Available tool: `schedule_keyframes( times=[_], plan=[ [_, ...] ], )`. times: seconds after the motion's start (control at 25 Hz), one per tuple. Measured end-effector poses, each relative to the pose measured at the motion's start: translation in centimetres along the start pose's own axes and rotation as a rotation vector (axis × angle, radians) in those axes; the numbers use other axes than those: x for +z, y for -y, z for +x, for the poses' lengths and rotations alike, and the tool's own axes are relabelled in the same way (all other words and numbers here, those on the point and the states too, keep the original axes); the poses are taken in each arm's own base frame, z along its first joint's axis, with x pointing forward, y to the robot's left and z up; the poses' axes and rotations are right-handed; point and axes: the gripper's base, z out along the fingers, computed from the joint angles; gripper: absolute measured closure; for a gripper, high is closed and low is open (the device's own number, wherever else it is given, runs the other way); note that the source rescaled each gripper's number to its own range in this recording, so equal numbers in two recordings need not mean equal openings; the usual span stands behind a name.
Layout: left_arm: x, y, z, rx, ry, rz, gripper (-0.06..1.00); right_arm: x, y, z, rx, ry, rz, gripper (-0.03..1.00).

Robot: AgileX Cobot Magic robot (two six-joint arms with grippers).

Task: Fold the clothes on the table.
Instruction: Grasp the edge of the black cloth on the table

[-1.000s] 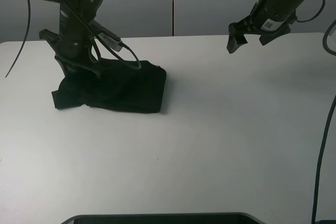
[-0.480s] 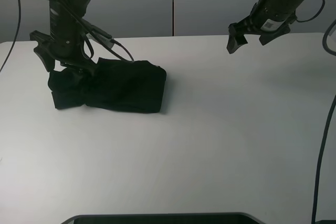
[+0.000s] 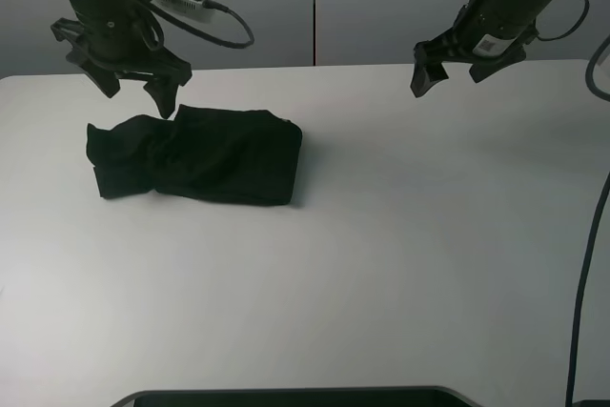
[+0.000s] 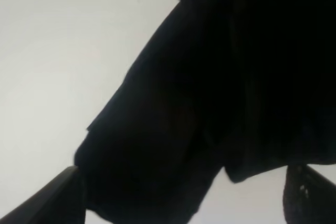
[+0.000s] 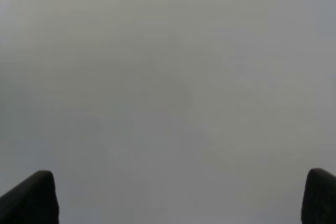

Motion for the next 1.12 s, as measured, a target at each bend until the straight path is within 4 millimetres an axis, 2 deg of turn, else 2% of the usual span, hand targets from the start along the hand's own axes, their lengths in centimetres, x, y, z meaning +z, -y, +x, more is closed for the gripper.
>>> schedule_keyframes(
  times=[0.08,0.2,0.4,0.48,0.68,0.88,1.0,1.12],
  plan=[
    [0.4,0.7,-0.3,-0.001,0.021,0.070,-0.04,0.0,0.0,0.0,0.012,0.001,-0.004,-0.03],
    [2.2,1.3,-0.9,-0.006,0.027,0.100,-0.04,0.0,-0.1,0.2,0.015,-0.027,-0.011,-0.03],
    [6.4,1.7,-1.0,0.011,-0.065,0.082,-0.04,0.0,-0.2,0.5,0.018,-0.054,-0.020,-0.03],
    [7.1,1.4,-1.1,-0.010,-0.071,0.031,-0.04,0.0,-0.2,0.5,0.018,-0.059,-0.021,-0.03],
    [7.3,-1.0,-1.2,-0.064,-0.062,-0.074,-0.04,0.0,-0.2,0.7,0.022,-0.072,-0.024,-0.03],
    [7.8,-4.0,-0.6,-0.129,-0.103,-0.001,-0.04,0.0,-0.2,0.6,0.022,-0.071,-0.024,-0.03],
    [8.0,-5.1,-0.4,-0.124,-0.110,0.033,-0.04,0.0,-0.2,0.5,0.022,-0.060,-0.021,-0.03],
    [6.6,-5.9,-0.5,-0.129,-0.067,0.036,-0.04,-0.5,-0.2,0.4,0.021,-0.045,-0.019,-0.03]
  ],
)
